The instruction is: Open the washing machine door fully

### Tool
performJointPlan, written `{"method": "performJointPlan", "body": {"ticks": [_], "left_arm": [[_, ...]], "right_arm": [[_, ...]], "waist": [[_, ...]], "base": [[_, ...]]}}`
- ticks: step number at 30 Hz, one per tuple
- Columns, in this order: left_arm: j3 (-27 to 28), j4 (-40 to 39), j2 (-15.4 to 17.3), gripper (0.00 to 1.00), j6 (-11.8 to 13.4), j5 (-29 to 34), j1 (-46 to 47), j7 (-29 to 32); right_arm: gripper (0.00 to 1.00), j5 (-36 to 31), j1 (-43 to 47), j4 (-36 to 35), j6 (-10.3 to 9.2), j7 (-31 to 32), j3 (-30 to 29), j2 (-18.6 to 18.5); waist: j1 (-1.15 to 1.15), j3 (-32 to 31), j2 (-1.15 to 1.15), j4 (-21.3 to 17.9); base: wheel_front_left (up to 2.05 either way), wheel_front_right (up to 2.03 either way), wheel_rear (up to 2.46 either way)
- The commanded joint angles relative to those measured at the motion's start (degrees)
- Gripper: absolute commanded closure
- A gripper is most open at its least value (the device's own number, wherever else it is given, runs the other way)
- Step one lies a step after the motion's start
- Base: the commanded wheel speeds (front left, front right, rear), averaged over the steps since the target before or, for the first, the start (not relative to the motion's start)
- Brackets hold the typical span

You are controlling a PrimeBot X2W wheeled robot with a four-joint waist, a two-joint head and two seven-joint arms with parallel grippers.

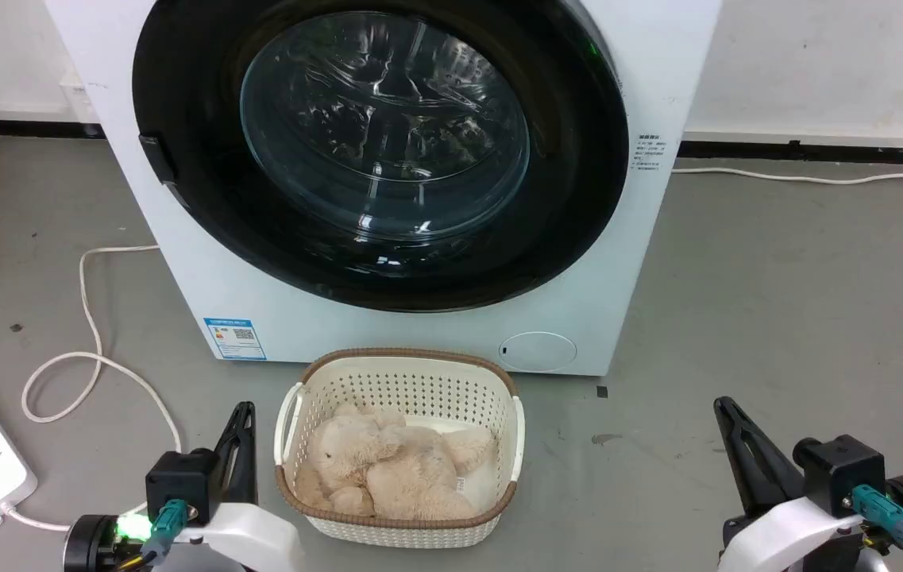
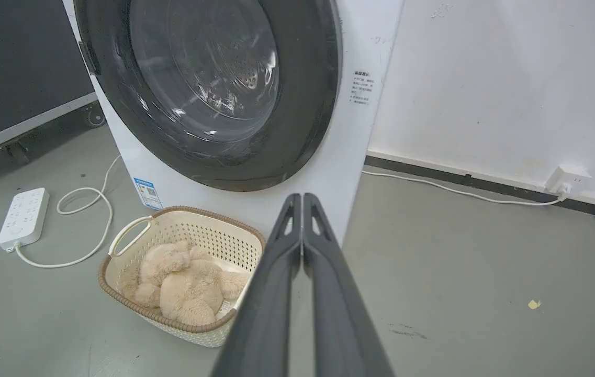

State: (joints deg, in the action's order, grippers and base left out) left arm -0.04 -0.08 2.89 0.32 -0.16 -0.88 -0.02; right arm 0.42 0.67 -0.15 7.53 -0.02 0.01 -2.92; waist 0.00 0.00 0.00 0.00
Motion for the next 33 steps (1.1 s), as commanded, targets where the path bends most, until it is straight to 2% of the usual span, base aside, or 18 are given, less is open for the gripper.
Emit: {"method": "performJointPlan", "body": {"ticks": [1,33], "left_arm": [[0.04,0.08,-0.02,1.00,-0.32,0.16,0.88,0.02],[0.04,0.08,-0.02,1.00,-0.32,0.16,0.88,0.02]], "right_arm": [[1.00,-0.42,-0.67,0.15,-0.04,0.02,-0.01,0.04],[1.00,-0.42,-0.67,0.15,-0.04,0.02,-0.01,0.04]], "waist": [[0.00,0.00,0.00,0.00],[0.00,0.00,0.00,0.00]], "base": [[0.00,0.00,0.00],[0.00,0.00,0.00]]}}
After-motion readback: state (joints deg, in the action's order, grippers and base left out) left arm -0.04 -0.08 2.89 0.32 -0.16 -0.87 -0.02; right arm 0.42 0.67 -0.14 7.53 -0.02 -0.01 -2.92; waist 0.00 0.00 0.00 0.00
